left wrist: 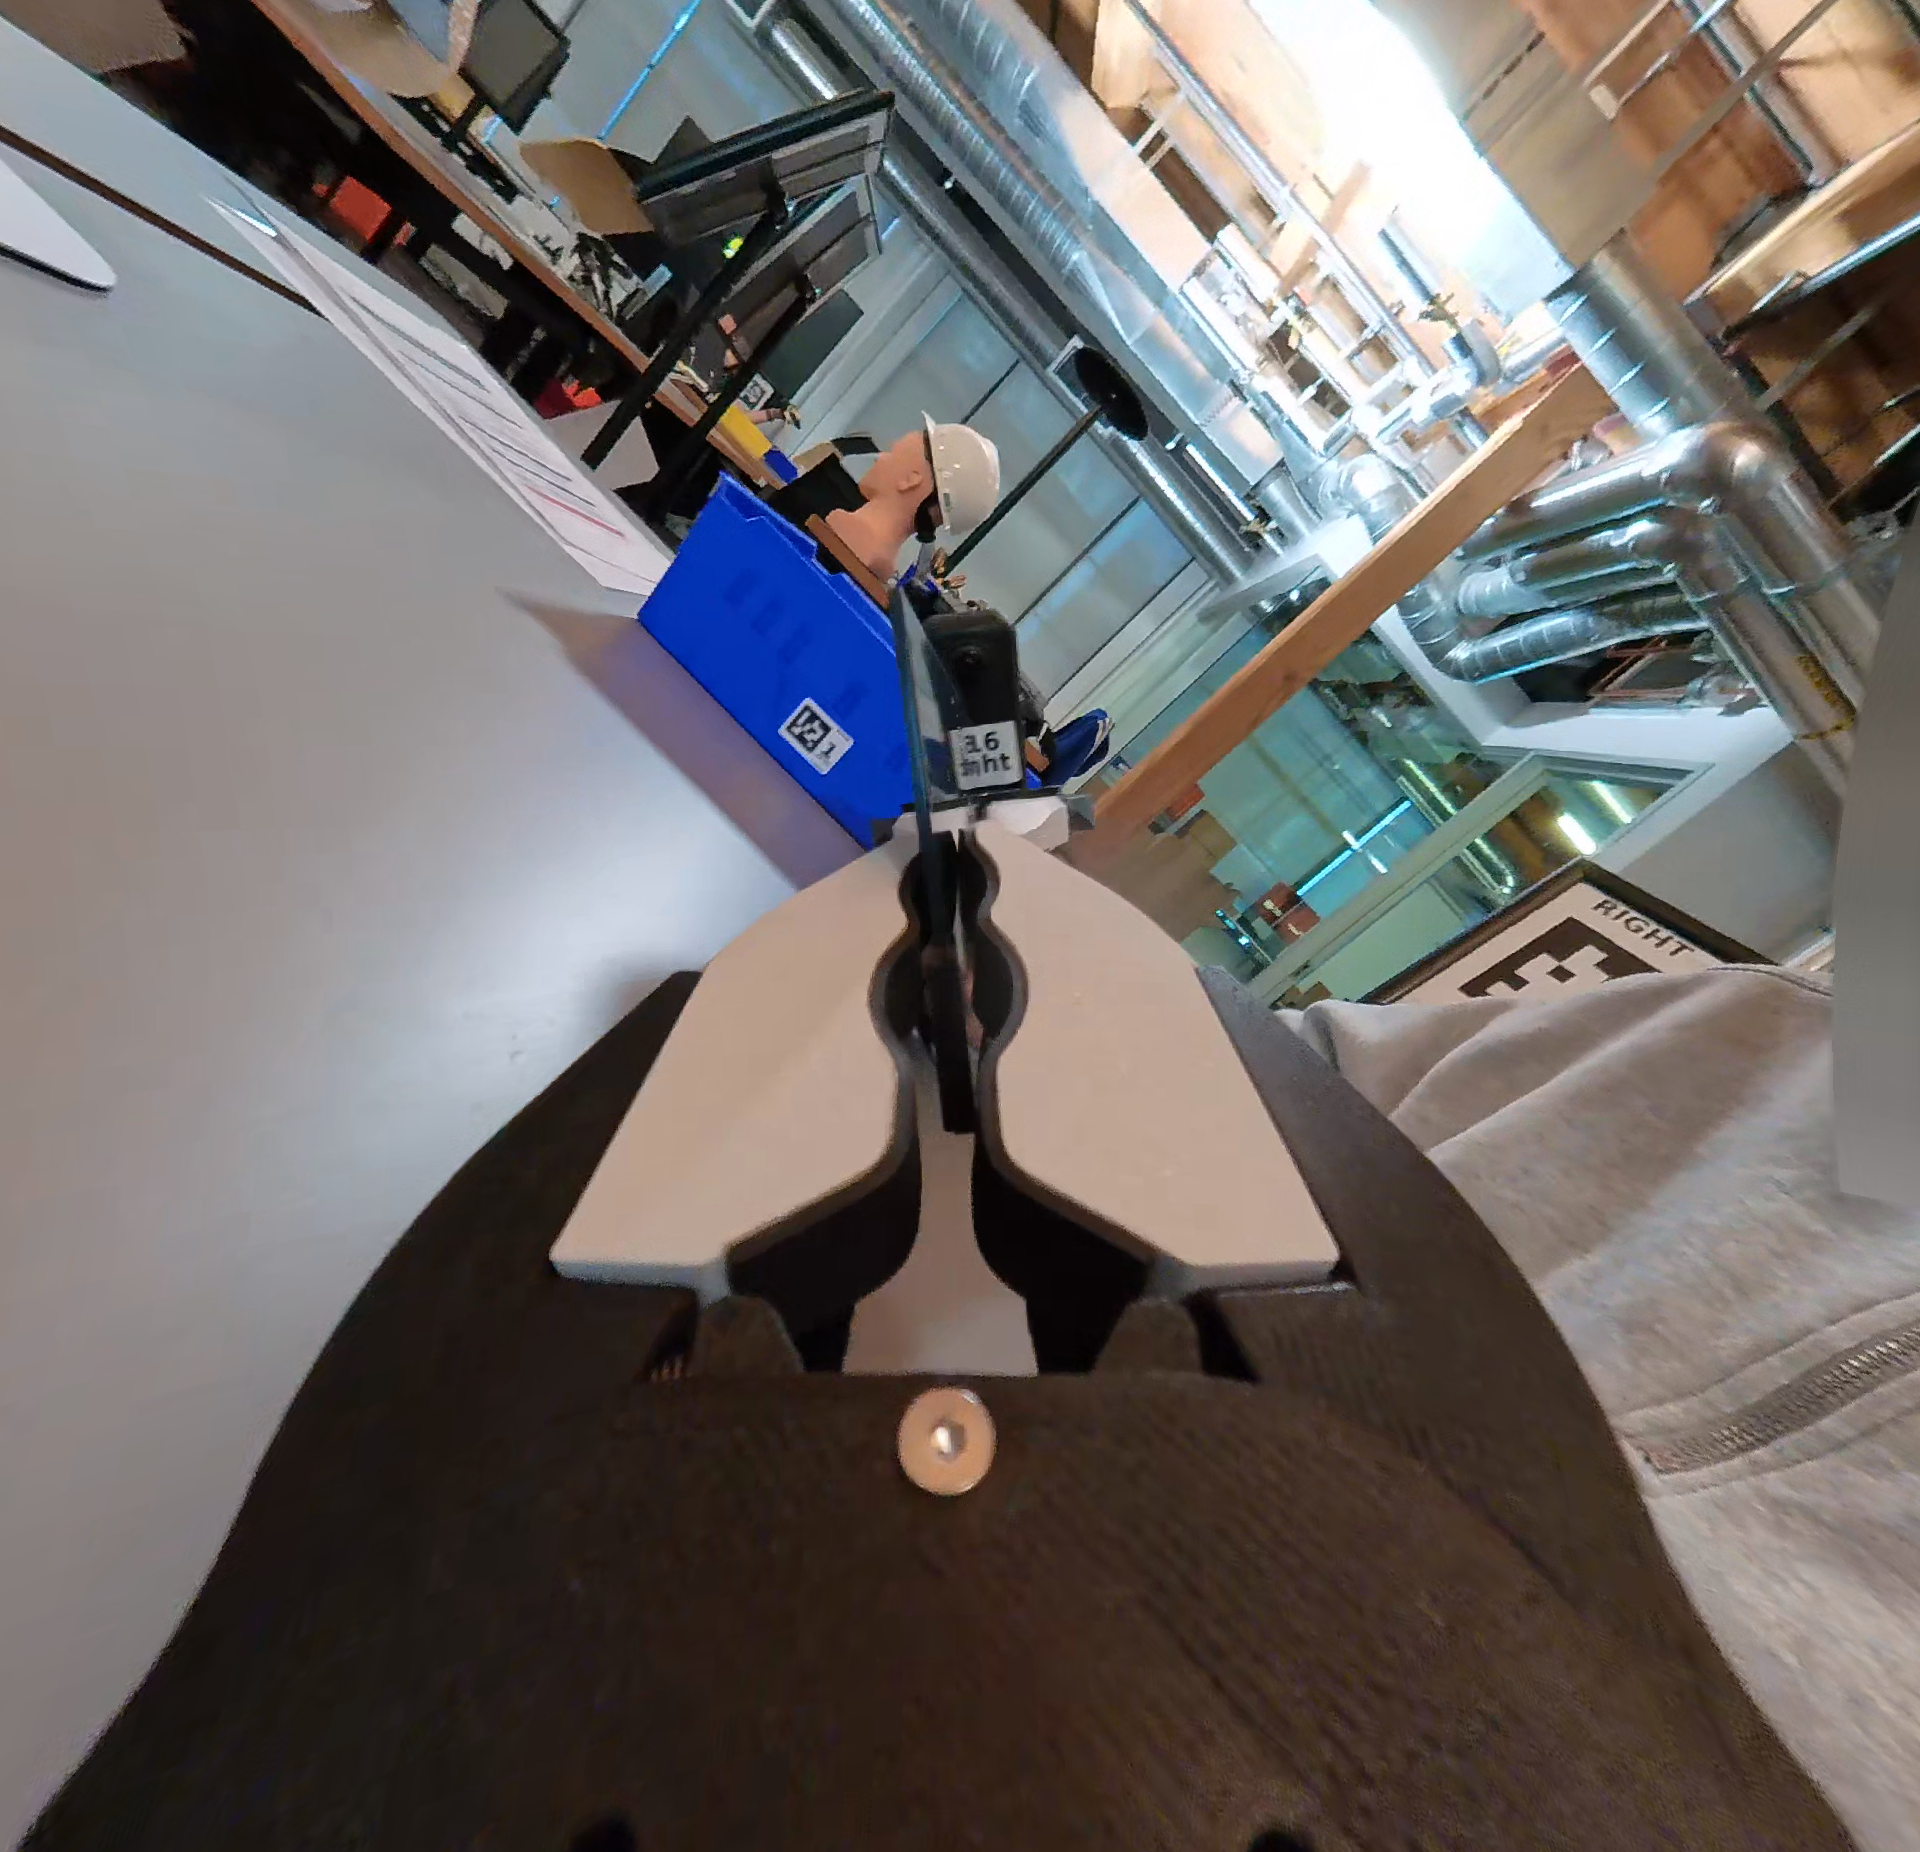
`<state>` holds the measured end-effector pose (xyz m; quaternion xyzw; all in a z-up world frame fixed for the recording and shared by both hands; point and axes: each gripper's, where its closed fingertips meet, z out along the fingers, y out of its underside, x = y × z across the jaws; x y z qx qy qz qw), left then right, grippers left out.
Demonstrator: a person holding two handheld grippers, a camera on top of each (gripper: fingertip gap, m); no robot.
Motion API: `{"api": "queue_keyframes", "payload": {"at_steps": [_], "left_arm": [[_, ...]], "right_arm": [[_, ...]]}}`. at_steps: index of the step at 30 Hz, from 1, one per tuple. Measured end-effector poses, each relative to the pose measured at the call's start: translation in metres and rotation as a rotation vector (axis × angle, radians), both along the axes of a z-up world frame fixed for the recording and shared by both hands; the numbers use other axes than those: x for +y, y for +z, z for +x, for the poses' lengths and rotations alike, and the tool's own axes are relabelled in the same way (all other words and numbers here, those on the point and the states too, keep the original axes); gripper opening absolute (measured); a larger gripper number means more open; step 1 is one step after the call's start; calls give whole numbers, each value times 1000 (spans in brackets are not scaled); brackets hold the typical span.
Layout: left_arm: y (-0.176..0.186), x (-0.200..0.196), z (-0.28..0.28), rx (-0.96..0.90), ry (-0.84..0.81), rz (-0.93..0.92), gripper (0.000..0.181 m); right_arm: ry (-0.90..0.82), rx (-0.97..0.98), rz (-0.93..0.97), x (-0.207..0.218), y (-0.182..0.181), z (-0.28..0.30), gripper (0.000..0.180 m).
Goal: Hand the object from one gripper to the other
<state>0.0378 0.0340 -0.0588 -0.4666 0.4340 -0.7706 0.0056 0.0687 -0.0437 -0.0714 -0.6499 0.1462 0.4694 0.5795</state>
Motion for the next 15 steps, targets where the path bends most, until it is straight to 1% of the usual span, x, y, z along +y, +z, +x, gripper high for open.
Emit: {"api": "queue_keyframes", "payload": {"at_steps": [1, 4, 5, 7, 9, 12, 15], "left_arm": [[-3, 0, 1, 11, 10, 21, 8], [-11, 11, 10, 40, 126, 140, 59], [-11, 15, 12, 33, 173, 198, 73], [-11, 20, 14, 10, 240, 358, 92], [-12, 21, 14, -25, 273, 585, 105], [-14, 22, 8, -77, 286, 964, 111], [-18, 19, 2, -131, 289, 1269, 114]], "right_arm": [[-7, -4, -4, -1, 0, 2, 2], [-42, -19, -13, -3, 1, 10, 2], [-55, -20, -17, -4, 1, 13, 2], [-76, -17, -37, -6, -2, 18, 2], [-86, -7, -66, -6, -6, 21, 2], [-70, 15, -107, -4, -11, 16, 3], [-37, -7, -148, 0, -17, 5, 2]]}}
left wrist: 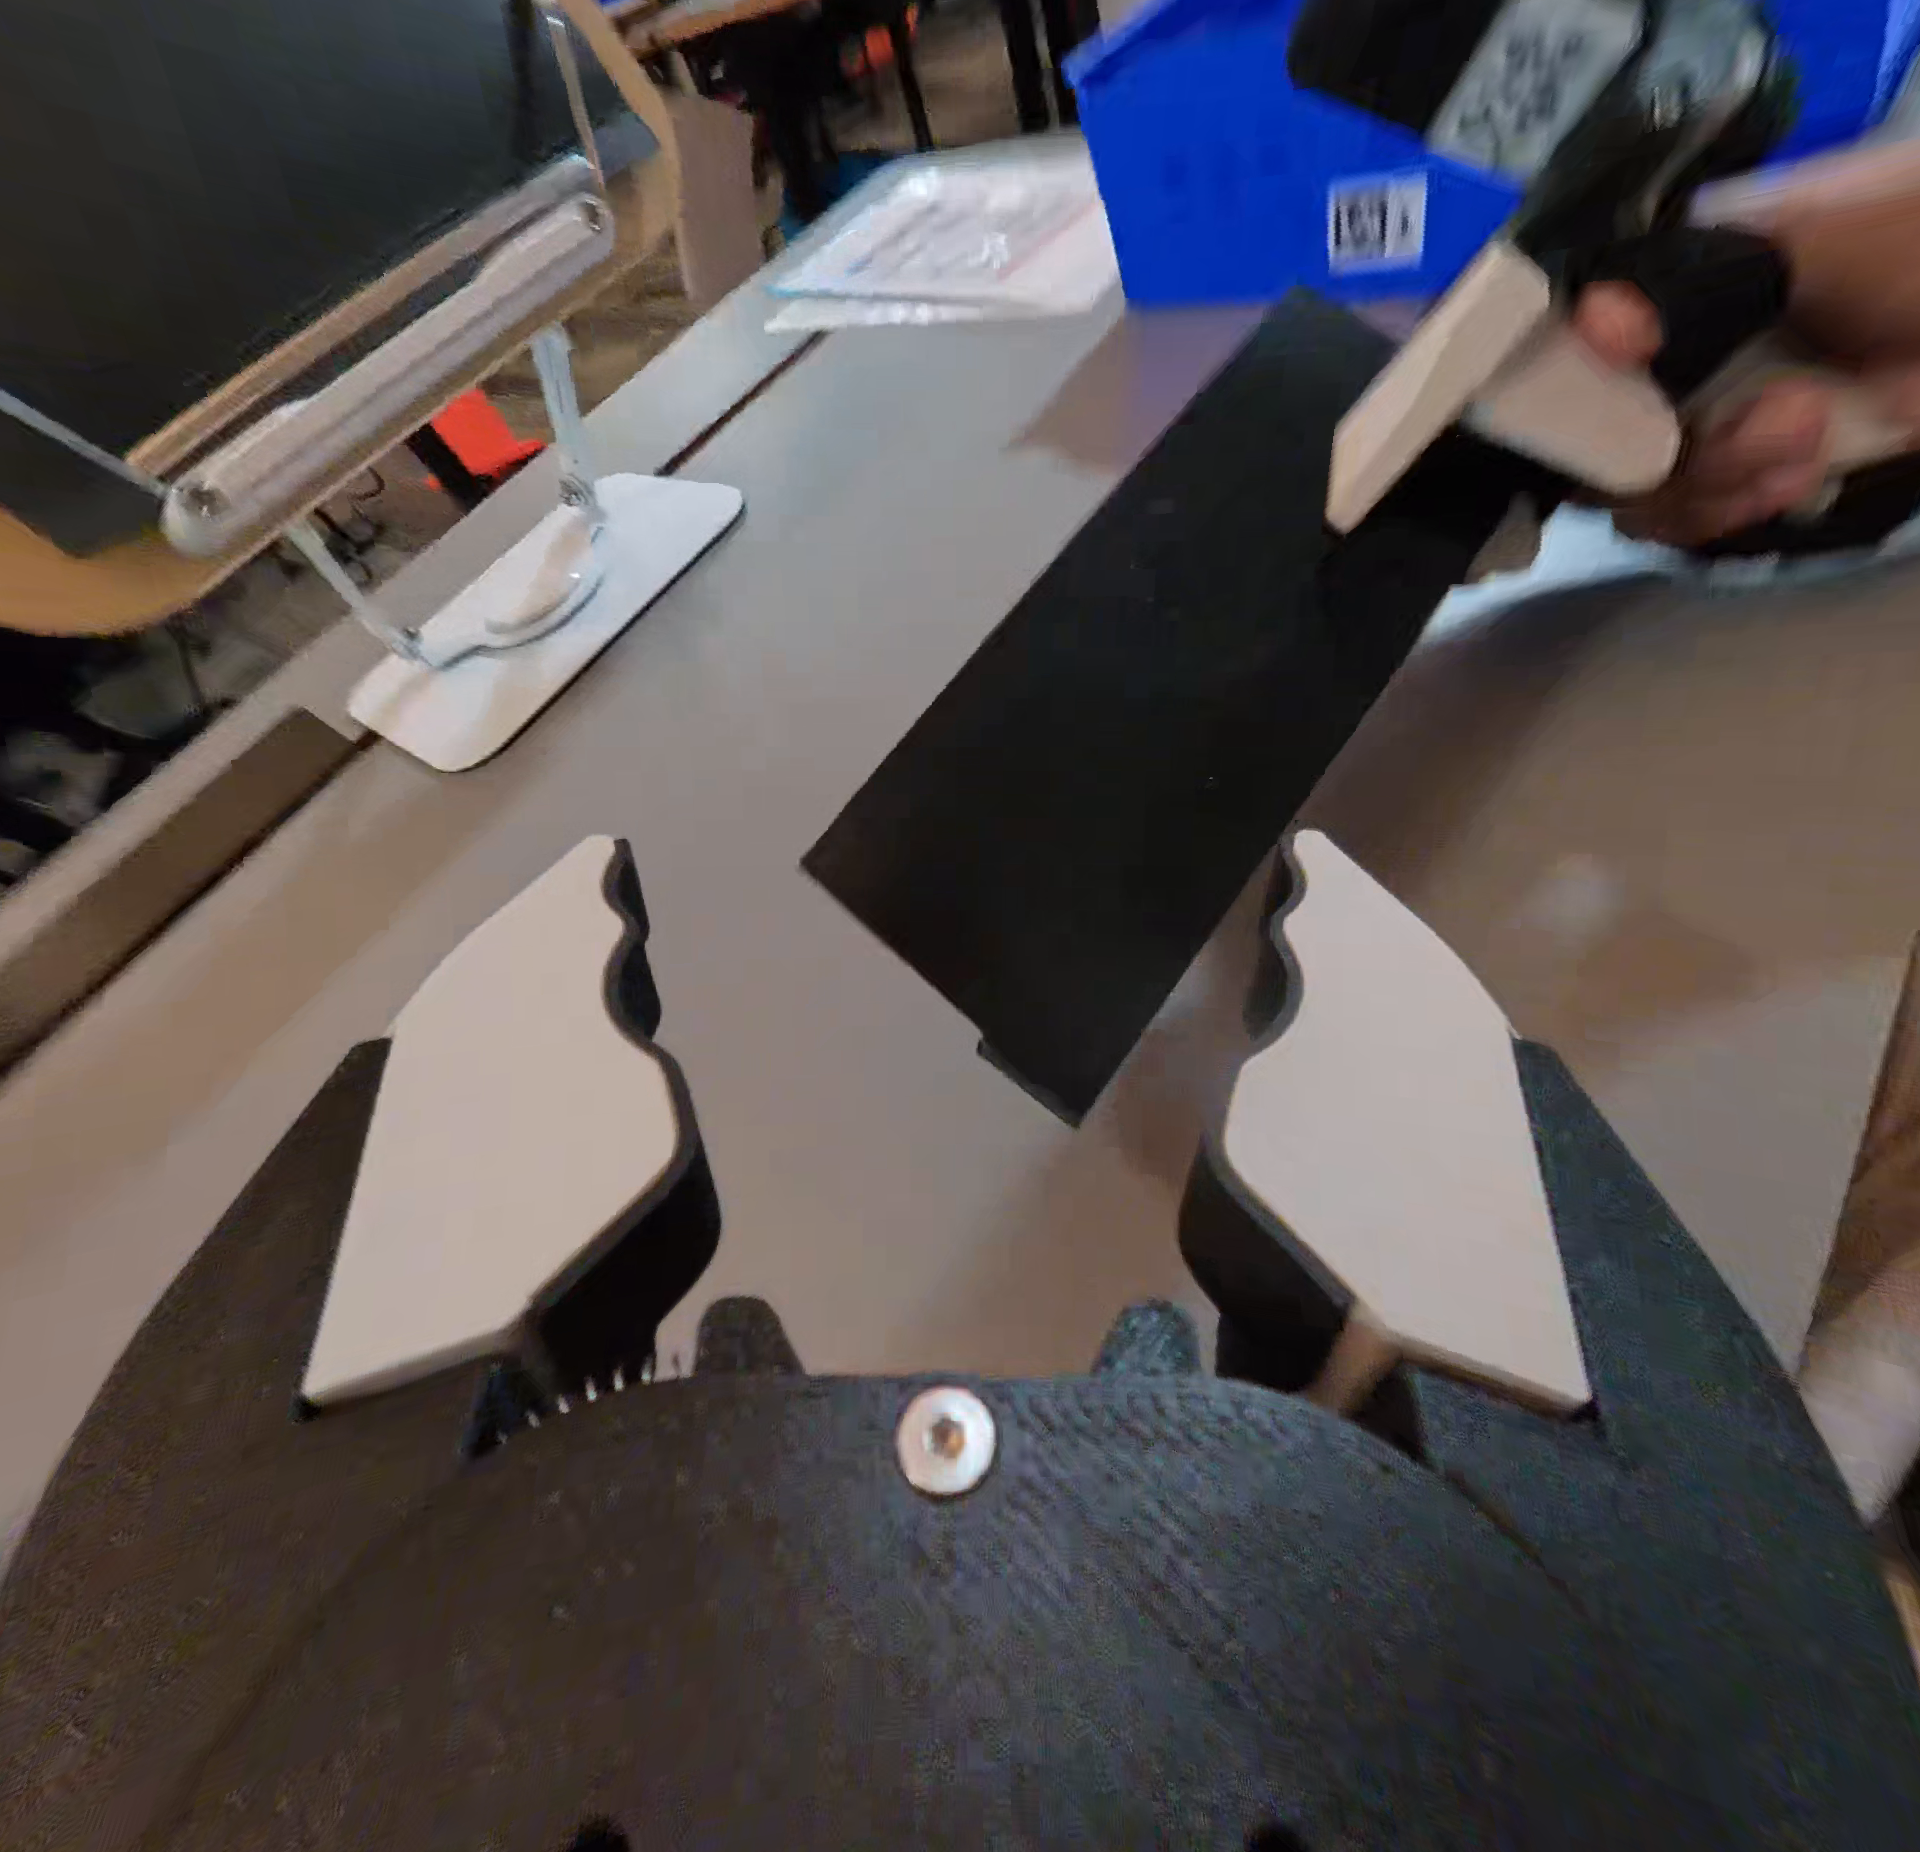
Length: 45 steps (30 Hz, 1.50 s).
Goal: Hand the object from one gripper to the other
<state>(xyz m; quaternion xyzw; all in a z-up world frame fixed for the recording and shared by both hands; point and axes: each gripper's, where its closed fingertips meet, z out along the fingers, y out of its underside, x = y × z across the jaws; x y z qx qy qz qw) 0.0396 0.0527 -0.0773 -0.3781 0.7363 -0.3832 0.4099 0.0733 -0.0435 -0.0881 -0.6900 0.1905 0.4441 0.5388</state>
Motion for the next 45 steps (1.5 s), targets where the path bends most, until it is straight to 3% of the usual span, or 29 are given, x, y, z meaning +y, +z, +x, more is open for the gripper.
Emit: {"api": "queue_keyframes", "payload": {"at_steps": [5, 9, 12, 14, 16, 22, 31, 41, 45], "left_arm": [[-42, -39, -16, 151, -171, 330, 118], [-59, -45, -17, 168, -171, 553, 118], [-63, -43, -16, 155, -138, 632, 101], [-61, -43, -15, 150, -134, 613, 100], [-58, -45, -15, 154, -130, 545, 100], [-47, -46, -11, 154, -116, 301, 99], [-18, -58, -11, 197, -181, -324, 98], [47, -101, -39, 221, -565, -1144, 97], [60, -111, -49, 271, -692, -1382, 97]], "right_arm": [[95, -73, -66, 5, -8, -27, 3], [147, -89, -100, 7, -12, -43, 3], [172, -70, -94, 7, -10, -49, 3], [173, -56, -73, 7, -8, -49, 3], [174, -25, -22, 6, 0, -48, 6], [102, 25, 134, 5, 25, -34, 43], [12, -36, 297, -1, 48, -21, 70], [-37, -65, 347, 1, 50, -18, 76], [-6, -127, 398, 3, 57, -32, 77]]}}
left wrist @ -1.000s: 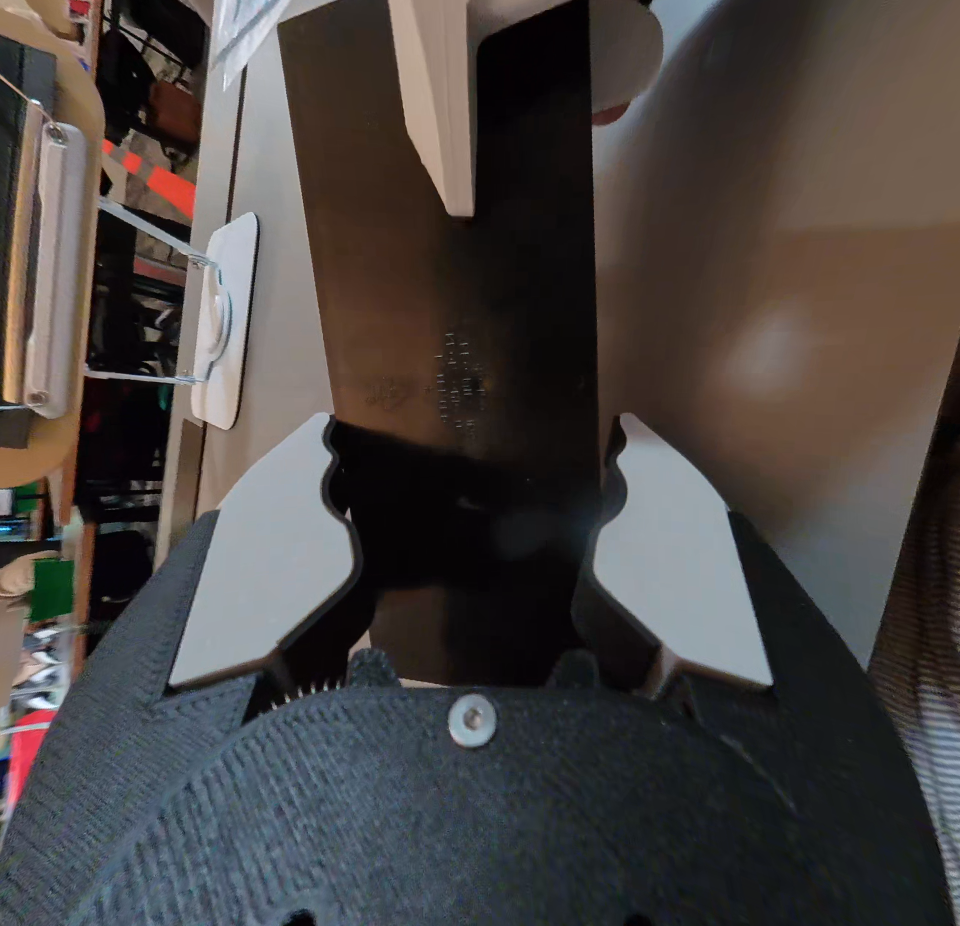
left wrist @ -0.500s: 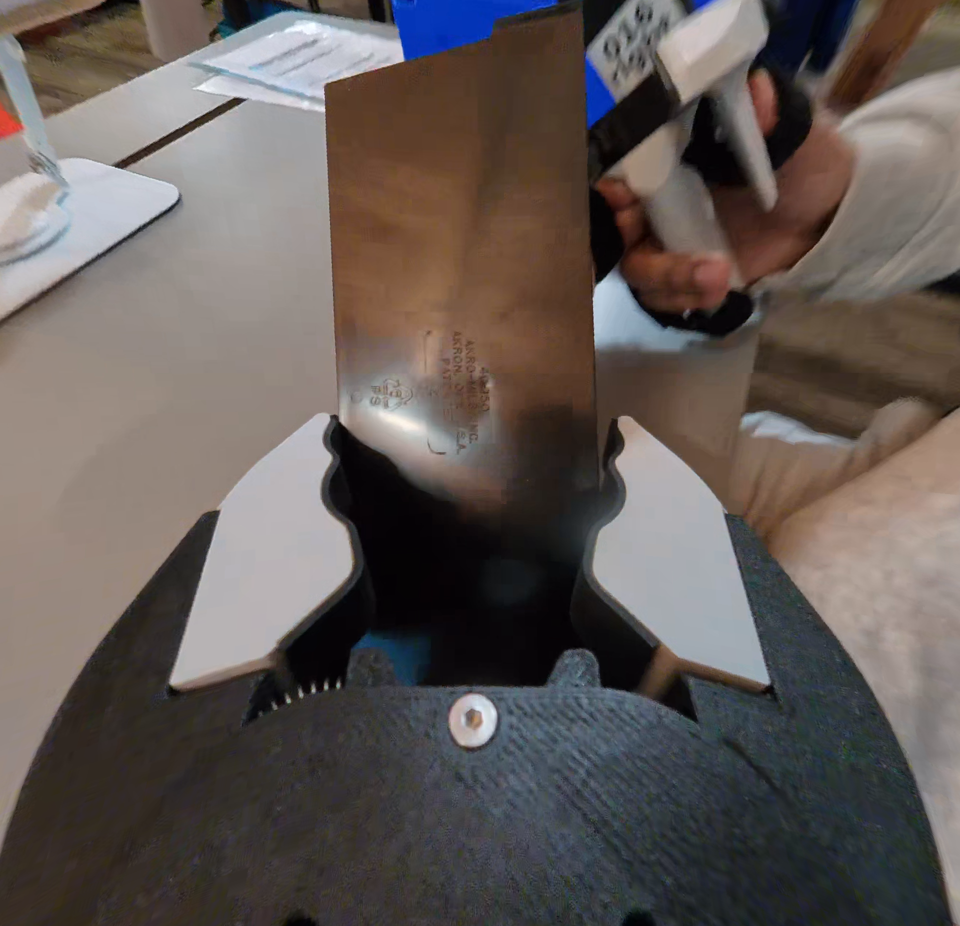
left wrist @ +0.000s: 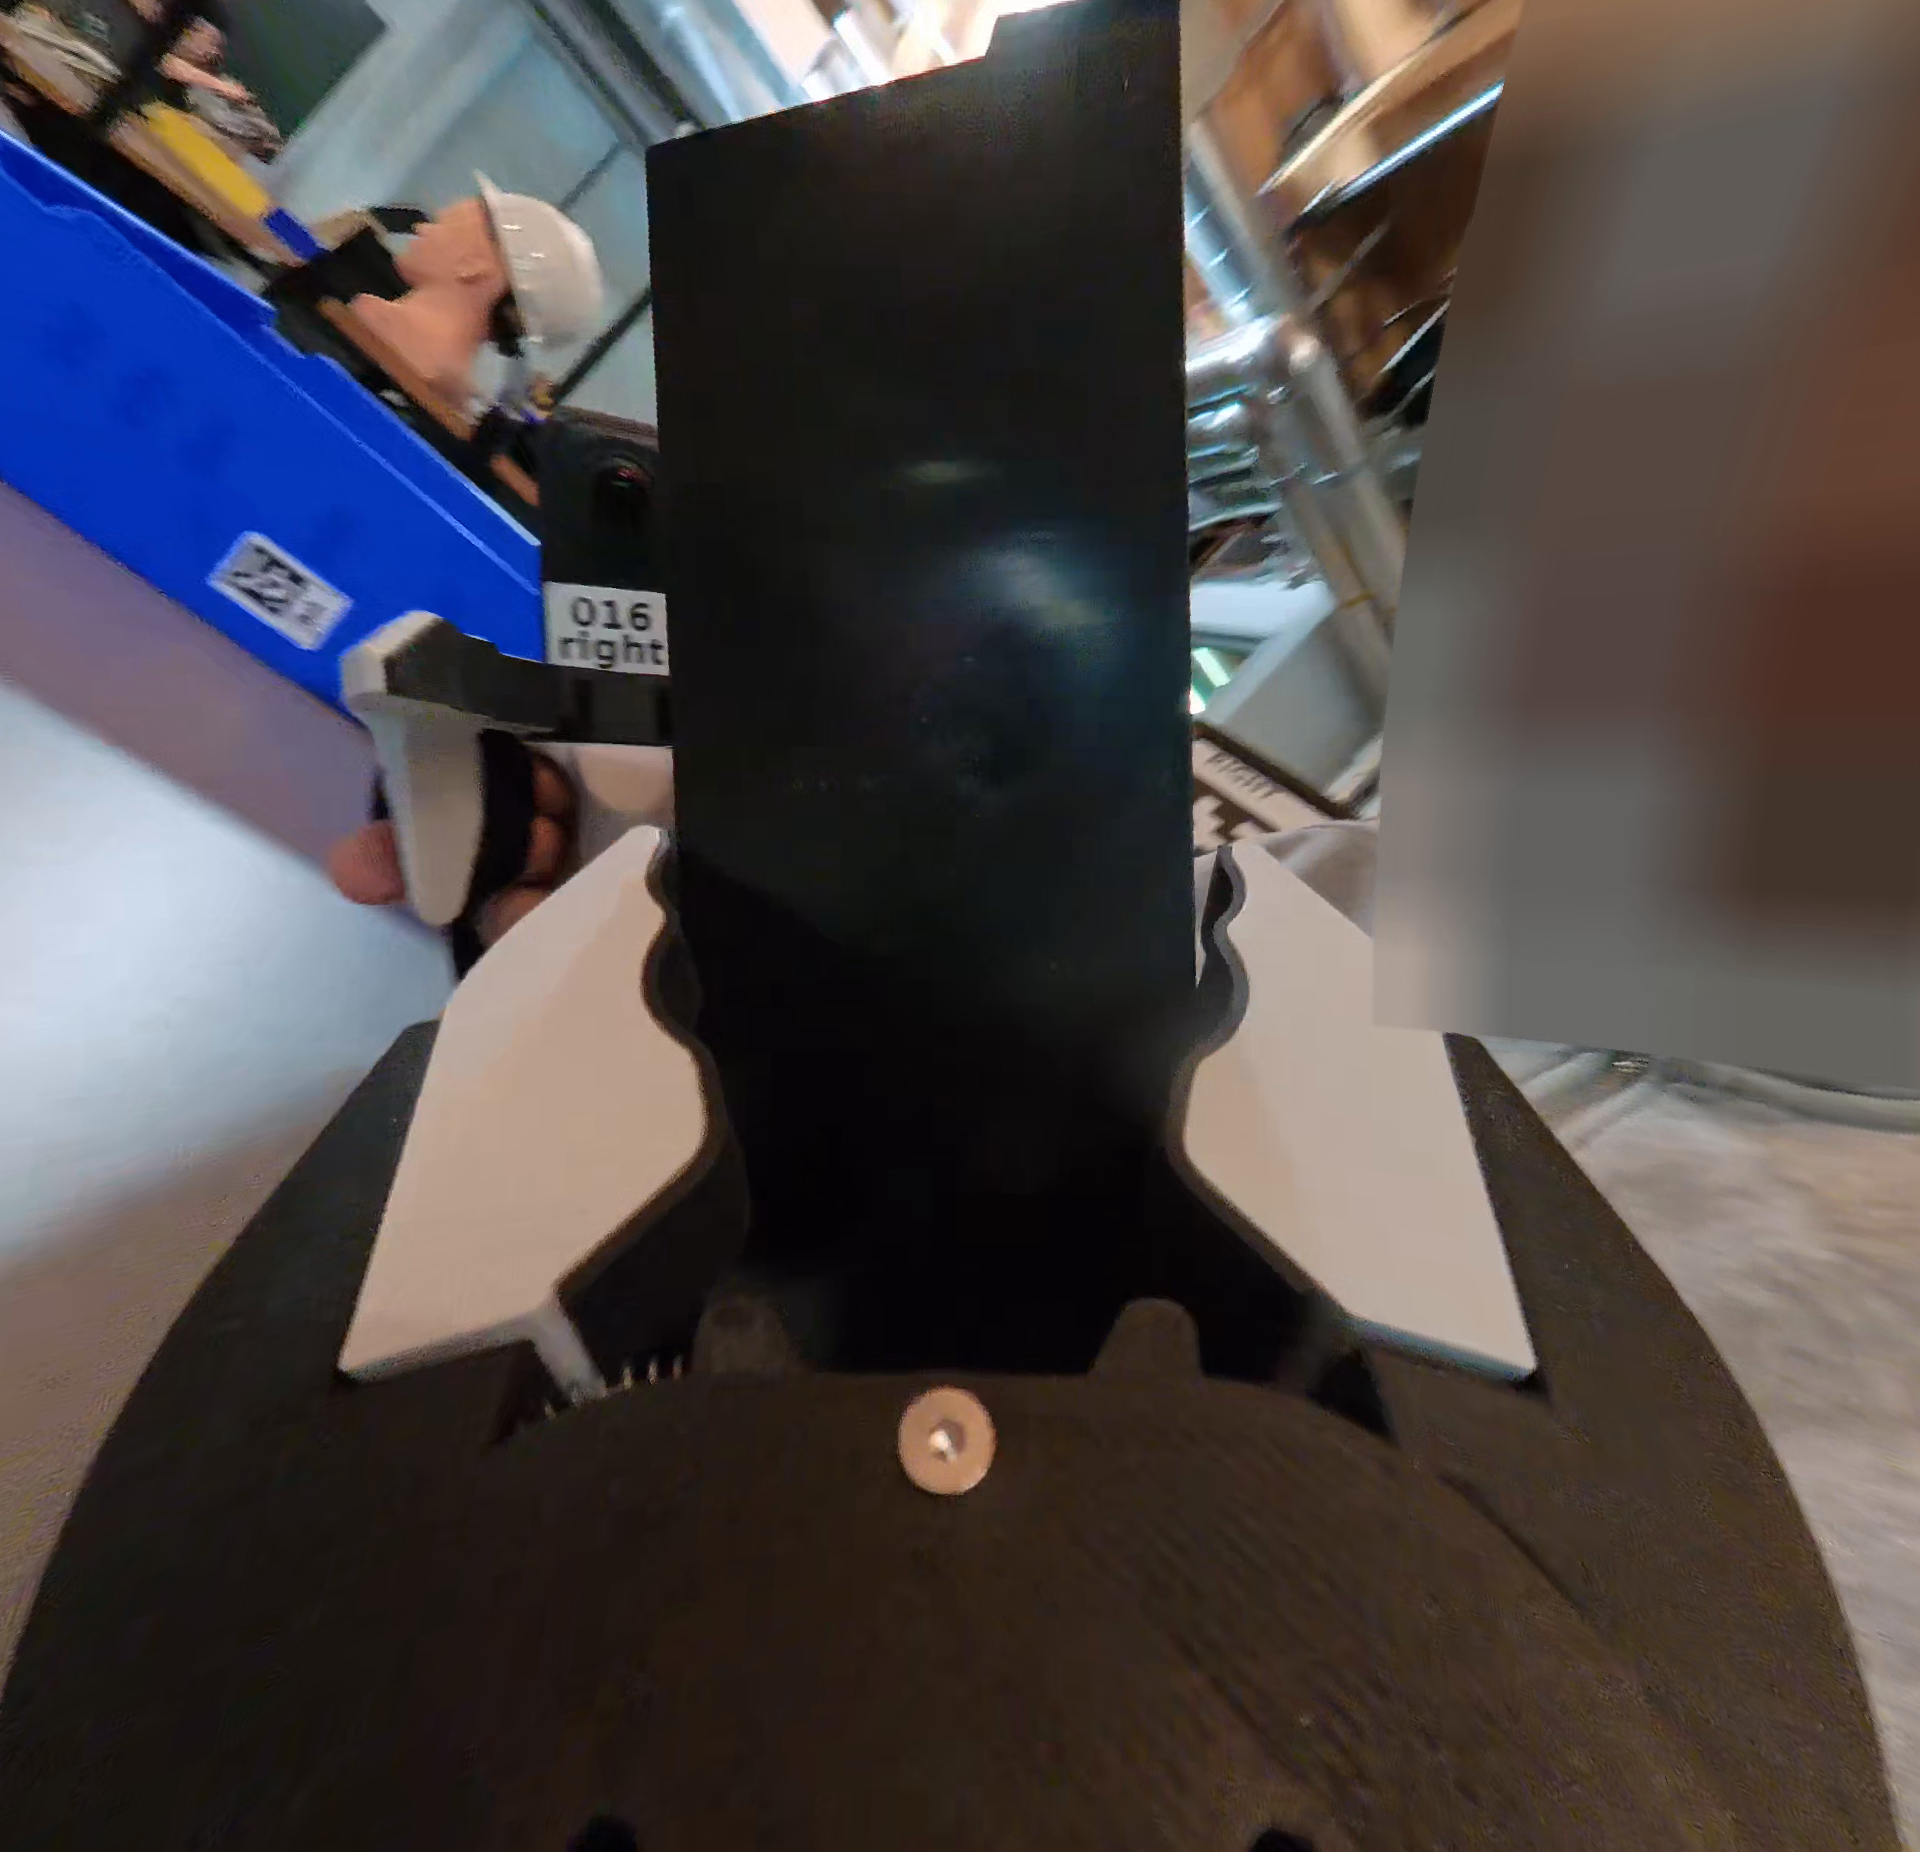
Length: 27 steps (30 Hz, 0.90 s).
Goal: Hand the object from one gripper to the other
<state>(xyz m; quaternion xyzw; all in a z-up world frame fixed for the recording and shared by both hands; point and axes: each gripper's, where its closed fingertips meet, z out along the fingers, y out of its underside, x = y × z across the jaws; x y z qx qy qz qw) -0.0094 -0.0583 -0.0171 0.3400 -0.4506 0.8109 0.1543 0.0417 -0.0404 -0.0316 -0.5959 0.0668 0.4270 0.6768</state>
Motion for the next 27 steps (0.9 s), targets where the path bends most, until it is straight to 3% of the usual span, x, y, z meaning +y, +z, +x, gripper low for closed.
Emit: {"api": "queue_keyframes", "payload": {"at_steps": [5, 15, 17, 21, 27], "left_arm": [[7, -12, -10, 17, -115, -139, 97], [11, -27, -20, 99, -285, -347, 97], [12, -31, -25, 105, -336, -379, 98], [12, -42, -35, 100, -401, -368, 97], [7, -38, -30, 101, -366, -328, 95]], "right_arm": [[70, 29, 70, -1, 11, -14, 75], [281, 101, 212, -19, 34, -42, 54], [315, 88, 233, -23, 36, -48, 43], [361, 69, 223, -27, 34, -54, 4], [326, 53, 203, -25, 33, -50, 3]]}}
